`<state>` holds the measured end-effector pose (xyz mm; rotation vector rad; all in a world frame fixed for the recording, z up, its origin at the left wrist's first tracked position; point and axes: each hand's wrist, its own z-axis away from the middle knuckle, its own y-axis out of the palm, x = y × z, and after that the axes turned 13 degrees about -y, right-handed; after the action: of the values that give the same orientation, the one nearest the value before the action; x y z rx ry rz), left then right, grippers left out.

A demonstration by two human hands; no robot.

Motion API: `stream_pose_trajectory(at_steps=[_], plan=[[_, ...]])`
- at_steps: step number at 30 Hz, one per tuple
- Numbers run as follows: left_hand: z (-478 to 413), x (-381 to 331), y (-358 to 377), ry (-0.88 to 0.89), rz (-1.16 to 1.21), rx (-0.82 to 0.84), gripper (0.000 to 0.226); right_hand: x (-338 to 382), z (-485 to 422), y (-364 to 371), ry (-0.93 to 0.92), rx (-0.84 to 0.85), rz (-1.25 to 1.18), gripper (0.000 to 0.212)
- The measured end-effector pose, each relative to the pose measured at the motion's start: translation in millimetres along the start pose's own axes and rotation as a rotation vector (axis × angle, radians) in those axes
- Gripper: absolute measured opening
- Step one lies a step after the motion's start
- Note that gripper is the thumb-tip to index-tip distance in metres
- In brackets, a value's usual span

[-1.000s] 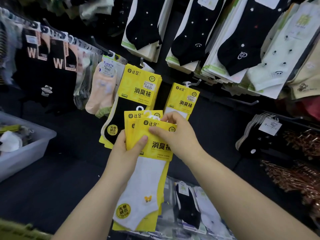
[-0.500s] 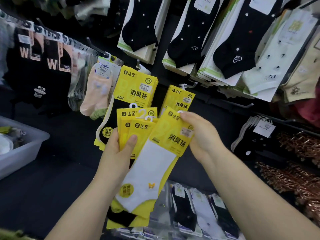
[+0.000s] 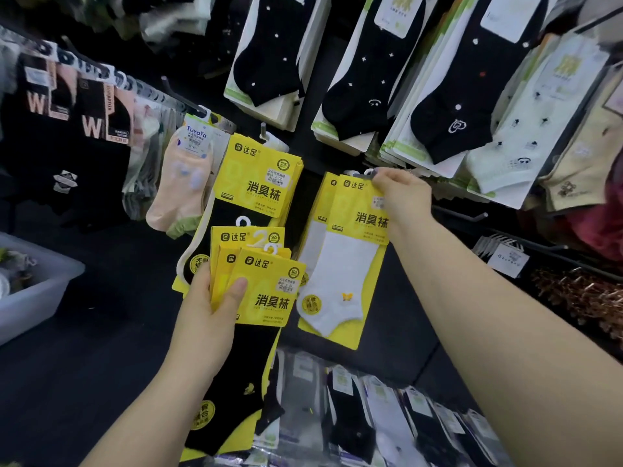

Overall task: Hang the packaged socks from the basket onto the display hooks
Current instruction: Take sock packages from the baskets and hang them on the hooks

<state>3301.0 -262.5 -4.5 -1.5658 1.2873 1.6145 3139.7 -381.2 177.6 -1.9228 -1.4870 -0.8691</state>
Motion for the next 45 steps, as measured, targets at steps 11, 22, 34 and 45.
stream_pose_trajectory(at_steps=[11, 22, 34, 45], plan=[[-3.7, 2.6, 0.4, -0.07, 0.026, 0.044, 0.015, -34.6, -15.9, 18.3, 0.031, -0.218, 0.297, 0.021], [4.7, -5.5, 7.8, -0.098, 0.169, 0.089, 0.017, -8.0, 118.1, 5.5, -0.183, 0.614, 0.291, 0.022], [-4.7, -1.8, -3.9, -0.017, 0.023, -0.006, 0.02, -15.3, 52.7, -26.5, 0.029, 0.073, -0.003, 0.011], [-3.7, 0.8, 0.6, -0.059, -0.005, 0.034, 0.016, -23.5, -4.9, 6.5, 0.068, 0.007, 0.061, 0.016]])
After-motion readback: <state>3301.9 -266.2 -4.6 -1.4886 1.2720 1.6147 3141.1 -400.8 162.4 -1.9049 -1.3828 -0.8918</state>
